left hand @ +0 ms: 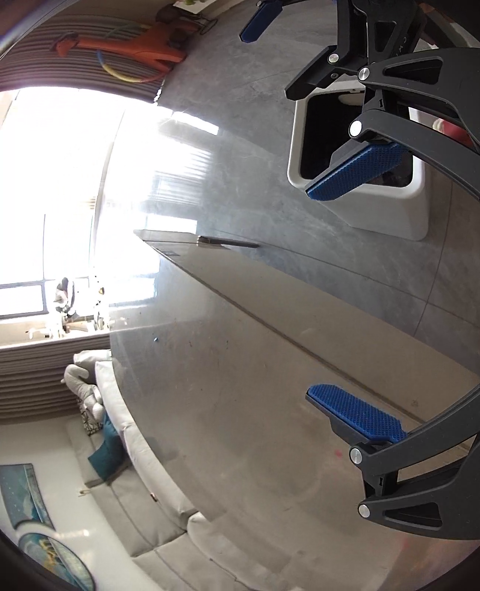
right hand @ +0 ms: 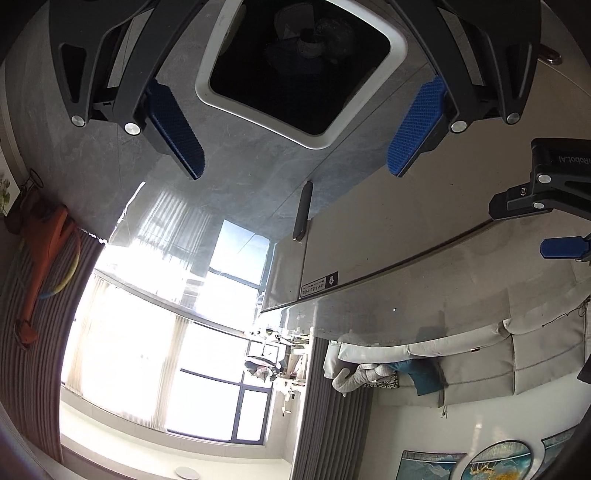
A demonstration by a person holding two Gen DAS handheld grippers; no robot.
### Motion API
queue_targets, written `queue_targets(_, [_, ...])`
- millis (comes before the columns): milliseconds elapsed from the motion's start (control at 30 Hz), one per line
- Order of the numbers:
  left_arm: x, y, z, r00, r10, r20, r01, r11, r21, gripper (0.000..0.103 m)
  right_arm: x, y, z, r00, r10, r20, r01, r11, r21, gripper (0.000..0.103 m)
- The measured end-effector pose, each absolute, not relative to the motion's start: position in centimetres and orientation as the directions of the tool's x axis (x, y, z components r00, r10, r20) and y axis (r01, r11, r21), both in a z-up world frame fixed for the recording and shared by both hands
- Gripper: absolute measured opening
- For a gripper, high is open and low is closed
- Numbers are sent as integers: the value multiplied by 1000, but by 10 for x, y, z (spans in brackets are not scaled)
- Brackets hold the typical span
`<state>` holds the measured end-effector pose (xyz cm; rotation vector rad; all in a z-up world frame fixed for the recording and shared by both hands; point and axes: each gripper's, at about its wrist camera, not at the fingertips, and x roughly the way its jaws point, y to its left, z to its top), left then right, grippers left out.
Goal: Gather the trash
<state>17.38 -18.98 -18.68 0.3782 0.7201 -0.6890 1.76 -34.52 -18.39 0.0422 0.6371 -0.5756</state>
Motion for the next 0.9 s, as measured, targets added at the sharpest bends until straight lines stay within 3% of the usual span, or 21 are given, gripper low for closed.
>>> queue_targets(300, [196,-131,-153,649,-406,-644,560,827,43,98,42,-327,-148,768,-374,-520,444,896,12,98])
queue_targets(667, [232,-56,-139,727,-267,-633,350,937,6,98,123,-267,-105,874,-202,-442,238,971,27,98])
queue_targets(900, [247,-28,-134,785,-130,-606,238,966,101,98,158,-231,-99,896,-149,-417,162,987,-4,98])
